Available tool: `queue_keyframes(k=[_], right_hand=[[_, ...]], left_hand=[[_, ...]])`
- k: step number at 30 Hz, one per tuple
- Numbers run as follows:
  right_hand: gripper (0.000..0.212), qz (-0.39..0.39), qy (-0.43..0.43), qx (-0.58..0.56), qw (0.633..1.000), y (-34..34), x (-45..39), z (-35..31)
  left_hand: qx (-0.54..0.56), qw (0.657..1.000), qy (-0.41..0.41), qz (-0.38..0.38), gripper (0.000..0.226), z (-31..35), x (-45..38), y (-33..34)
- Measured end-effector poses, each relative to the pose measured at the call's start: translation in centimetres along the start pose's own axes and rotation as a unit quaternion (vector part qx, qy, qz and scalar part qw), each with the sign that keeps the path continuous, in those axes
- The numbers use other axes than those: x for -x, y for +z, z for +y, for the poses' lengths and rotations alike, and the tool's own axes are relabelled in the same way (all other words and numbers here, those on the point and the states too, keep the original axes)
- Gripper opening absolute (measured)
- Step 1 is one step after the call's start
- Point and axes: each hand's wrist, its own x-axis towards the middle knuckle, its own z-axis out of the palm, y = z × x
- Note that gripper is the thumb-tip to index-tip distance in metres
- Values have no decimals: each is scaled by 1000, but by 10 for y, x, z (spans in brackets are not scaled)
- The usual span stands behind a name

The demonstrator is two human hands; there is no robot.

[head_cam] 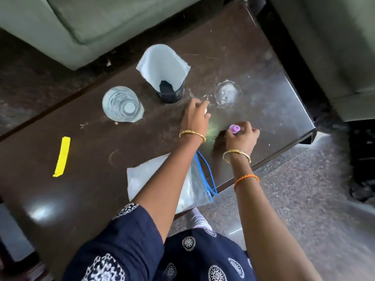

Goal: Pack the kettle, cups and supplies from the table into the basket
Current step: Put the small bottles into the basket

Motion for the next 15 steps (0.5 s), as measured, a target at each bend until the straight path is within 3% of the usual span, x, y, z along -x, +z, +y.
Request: queue_keyframes(k=[3,8,15], right_hand=[[15,-2,2,-7,1000,1,2,5],[10,-29,7,-37,999,2,20,3],[10,-211,-42,-89,973,31,107,-29]], left_hand=[[-45,999,15,13,28,-8,-4,-4],[10,997,0,71,23,-20,20,-19],[88,960,-50,260,15,-85,121,-65]])
